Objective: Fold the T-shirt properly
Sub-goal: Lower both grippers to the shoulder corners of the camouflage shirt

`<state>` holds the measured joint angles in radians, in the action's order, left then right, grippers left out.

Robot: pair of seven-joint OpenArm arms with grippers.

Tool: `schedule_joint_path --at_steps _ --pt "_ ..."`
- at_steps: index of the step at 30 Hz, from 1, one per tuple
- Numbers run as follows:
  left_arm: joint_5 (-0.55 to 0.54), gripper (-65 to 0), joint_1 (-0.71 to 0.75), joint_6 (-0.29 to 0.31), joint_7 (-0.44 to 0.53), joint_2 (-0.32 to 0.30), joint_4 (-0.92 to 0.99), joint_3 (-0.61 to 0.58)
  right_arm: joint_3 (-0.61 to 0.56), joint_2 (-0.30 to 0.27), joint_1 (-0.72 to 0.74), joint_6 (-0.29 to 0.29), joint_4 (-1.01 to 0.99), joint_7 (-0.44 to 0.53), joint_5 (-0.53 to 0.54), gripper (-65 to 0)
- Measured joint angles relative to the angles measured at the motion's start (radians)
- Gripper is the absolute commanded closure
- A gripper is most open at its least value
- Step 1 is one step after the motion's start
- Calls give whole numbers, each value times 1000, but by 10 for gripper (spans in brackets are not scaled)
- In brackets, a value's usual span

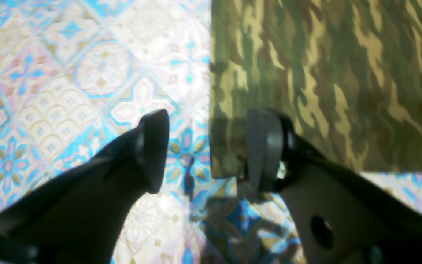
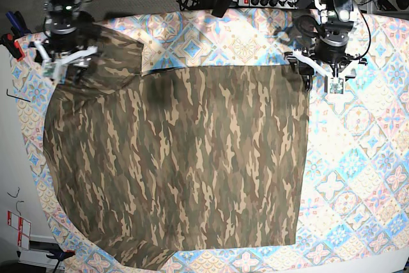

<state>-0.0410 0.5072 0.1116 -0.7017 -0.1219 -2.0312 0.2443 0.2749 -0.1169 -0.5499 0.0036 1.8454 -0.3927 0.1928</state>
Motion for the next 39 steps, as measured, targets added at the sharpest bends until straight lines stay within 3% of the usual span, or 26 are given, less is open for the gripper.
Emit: schedule_joint_path --at_steps 2,6,11,15,18,22,26,29,32,36,39 --pt "3 -323 -24 19 -24 2 0 17 79 -8 35 4 -11 -44 111 -438" --pt "6 -323 -56 40 -60 -3 0 38 219 -36 51 186 -90 -109 288 -438" --pt "68 -323 -55 47 -67 3 0 37 265 -30 53 277 -205 -156 284 -436" --pt "111 -323 -56 45 -65 2 0 37 232 -28 93 318 -282 -124 303 -436" --pt "112 -323 -57 46 -65 2 0 37 217 -24 84 389 -360 -139 288 -436" --pt "109 -323 -47 51 -65 2 0 36 227 -24 117 407 -474 -105 299 -436" --pt "112 -323 -45 93 -67 1 0 37 219 -34 181 400 -547 -37 298 -436" --pt "107 -323 -49 99 -58 2 0 35 218 -36 159 453 -556 -23 310 -436" --pt "116 -323 -41 96 -69 0 0 37 226 -39 159 514 -547 -93 315 -436" --pt "113 -323 -45 95 -65 0 0 37 229 -17 167 700 -544 -238 393 -436" --pt "113 -323 -37 95 -65 -1 0 37 230 -8 167 701 -542 -300 419 -435"
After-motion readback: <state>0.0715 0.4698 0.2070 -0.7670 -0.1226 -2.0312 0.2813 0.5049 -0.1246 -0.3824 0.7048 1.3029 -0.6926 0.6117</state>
